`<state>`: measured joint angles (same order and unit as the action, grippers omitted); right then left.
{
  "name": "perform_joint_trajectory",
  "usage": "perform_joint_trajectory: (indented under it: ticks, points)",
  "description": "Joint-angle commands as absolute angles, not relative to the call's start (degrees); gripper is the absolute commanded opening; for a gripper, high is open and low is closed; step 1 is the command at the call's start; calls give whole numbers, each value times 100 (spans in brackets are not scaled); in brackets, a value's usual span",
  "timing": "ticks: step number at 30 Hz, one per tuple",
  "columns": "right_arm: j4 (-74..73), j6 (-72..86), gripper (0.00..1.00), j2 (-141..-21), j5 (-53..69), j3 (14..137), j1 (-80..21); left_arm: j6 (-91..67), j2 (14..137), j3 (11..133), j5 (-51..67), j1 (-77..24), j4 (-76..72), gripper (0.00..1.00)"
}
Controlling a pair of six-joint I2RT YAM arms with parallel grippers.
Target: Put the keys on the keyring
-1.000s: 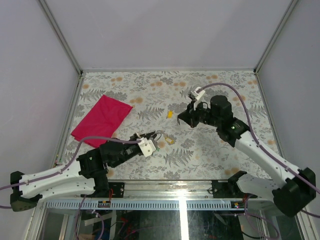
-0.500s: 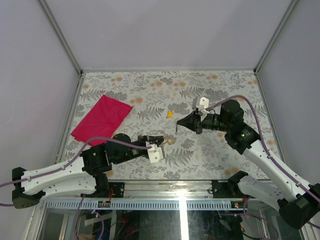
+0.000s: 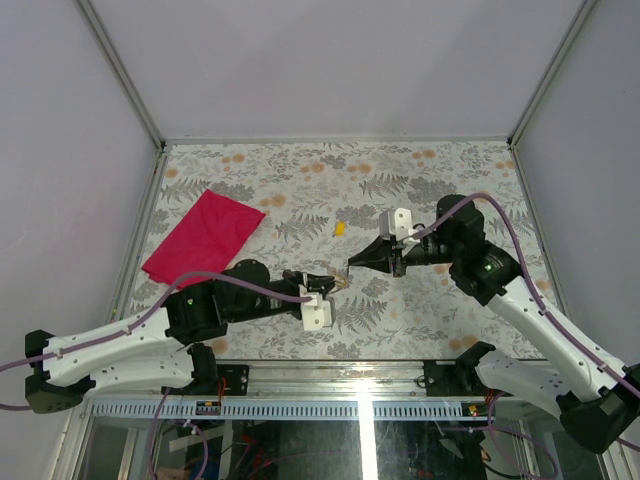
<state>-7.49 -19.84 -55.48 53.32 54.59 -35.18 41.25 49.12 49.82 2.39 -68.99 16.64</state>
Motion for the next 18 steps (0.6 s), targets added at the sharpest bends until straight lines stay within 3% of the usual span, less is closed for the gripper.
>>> perform_joint_trajectory:
  ticks: [1, 18]
  points:
    - [-955, -2376, 0, -5630, 5649, 5806, -3685, 4267, 4954, 5254, 477, -6881, 1723, 0]
    - [-1901, -2871, 0, -5944, 5952, 6179, -3977, 4271, 5058, 5358, 560, -6879, 1793, 0]
